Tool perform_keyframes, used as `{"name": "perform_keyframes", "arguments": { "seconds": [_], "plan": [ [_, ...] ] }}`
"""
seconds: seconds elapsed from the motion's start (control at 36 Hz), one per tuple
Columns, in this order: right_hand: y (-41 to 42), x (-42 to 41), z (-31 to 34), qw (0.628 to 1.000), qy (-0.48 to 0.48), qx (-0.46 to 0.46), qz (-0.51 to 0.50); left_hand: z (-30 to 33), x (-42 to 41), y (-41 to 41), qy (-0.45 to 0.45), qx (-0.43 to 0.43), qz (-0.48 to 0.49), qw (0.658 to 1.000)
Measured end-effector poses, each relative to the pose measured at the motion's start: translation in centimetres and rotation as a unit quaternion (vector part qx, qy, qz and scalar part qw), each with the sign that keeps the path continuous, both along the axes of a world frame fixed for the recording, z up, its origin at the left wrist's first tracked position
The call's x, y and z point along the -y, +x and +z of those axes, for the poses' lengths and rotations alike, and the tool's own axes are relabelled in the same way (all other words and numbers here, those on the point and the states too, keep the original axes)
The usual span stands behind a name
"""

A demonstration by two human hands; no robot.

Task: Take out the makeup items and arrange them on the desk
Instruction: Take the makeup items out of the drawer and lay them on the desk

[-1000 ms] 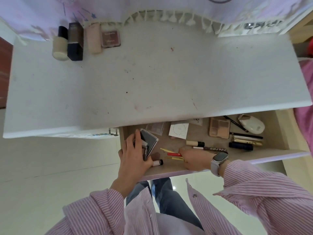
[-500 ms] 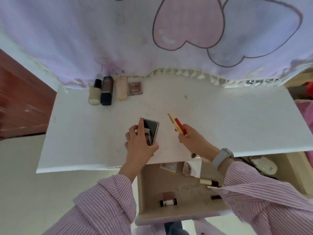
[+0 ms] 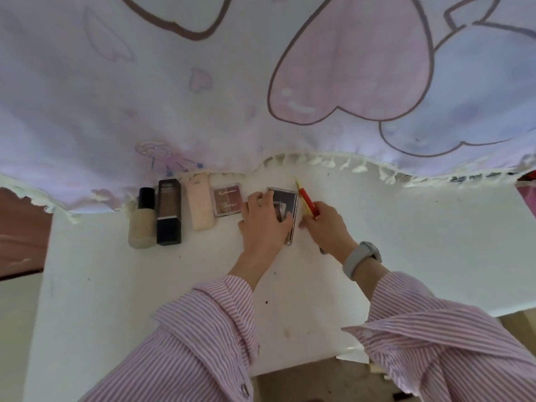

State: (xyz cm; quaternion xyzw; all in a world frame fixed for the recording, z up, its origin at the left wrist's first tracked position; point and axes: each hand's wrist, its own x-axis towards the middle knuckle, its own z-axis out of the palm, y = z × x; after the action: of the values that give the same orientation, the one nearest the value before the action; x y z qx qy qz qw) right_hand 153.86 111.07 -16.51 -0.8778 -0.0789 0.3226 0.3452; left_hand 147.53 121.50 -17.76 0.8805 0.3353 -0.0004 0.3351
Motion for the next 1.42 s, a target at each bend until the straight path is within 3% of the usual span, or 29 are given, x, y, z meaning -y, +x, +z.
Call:
{"name": "perform_keyframes", "arguments": {
  "seconds": [0.36, 0.47, 0.61, 0.81, 1.06, 1.25, 1.42],
  "plan": [
    [2.7, -1.5, 0.6, 0.993, 0.083, -0.006, -0.088, 0.3, -1.5, 0.9, -0.092, 0.15, 0.019, 0.984],
    [2.2, -0.7, 0.4, 0.994, 0.068, -0.006, -0.083, 0.1, -1.0, -0.6, 0.046, 0.127, -0.079, 0.988],
    [1.7, -0.6, 0.4, 0.993, 0.07, -0.045, -0.078, -1.7, -0.6, -3.2, 0.215, 0.084, -0.188, 0.955],
    [2.0, -2.5, 1.0, 0.998, 0.059, -0.014, -0.029, -1.9, -1.9, -2.8, 0.294, 0.006, -0.174, 0.94],
    [2.1, 0.2, 0.1, 0.999, -0.011, 0.041, -0.026, -0.9, -0.7, -0.9, 0.245, 0.049, -0.148, 0.957],
    [3.2, 2.4, 0.4, 0.997, -0.019, 0.053, -0.062, 0.3, 1.8, 3.7, 0.146, 0.056, -0.17, 0.973],
    [3.1, 4.3, 0.2, 0.995, -0.006, 0.046, -0.083, -1.7, 2.5, 5.7, 0.173, 0.029, -0.192, 0.966]
  ]
}}
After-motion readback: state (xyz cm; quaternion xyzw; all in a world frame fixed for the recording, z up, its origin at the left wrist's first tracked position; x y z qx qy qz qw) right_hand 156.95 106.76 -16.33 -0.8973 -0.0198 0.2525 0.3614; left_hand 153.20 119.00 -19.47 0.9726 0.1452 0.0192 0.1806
